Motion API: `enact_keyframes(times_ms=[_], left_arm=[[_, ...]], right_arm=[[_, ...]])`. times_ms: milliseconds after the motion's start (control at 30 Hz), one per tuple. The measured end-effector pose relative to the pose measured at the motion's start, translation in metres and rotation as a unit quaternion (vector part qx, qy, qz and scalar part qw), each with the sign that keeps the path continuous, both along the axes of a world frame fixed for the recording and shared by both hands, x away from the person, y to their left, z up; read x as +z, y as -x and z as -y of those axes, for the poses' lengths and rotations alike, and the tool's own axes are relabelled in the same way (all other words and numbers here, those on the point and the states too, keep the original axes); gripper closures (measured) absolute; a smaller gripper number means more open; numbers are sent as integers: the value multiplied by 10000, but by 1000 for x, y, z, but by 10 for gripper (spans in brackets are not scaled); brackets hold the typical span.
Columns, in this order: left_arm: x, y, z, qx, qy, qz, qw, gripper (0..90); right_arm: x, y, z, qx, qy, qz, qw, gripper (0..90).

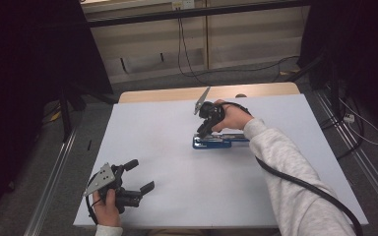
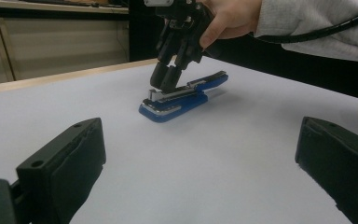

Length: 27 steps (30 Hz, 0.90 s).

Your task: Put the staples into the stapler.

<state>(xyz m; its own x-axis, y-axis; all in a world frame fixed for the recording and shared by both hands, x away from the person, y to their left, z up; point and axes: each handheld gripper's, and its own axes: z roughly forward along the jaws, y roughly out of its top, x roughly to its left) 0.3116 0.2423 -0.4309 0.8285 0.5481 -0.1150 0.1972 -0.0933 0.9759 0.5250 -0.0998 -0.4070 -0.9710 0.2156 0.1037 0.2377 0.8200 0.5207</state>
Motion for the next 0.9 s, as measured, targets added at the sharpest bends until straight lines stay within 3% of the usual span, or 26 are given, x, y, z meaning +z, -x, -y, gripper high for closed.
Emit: enact_keyframes(times_ms=[167,400,500,633,900], left_arm=[[0,0,0,15,-4,3,10000,16],[1,-2,2,32,-20,-35,10000,16],[1,-4,3,53,-30,-62,10000,16],[2,-7,8,53,-79,-200,9998,16],[3,-18,23,-57,-200,-423,9989,17]], right_arm=[[4,2,4,-12,-78,8,10000,625],[10,7,20,-327,-328,58,9989,469],[11,8,24,-402,-353,44,9986,453],[11,12,35,-586,-468,97,9971,356],[8,25,58,-876,-577,192,9943,271]])
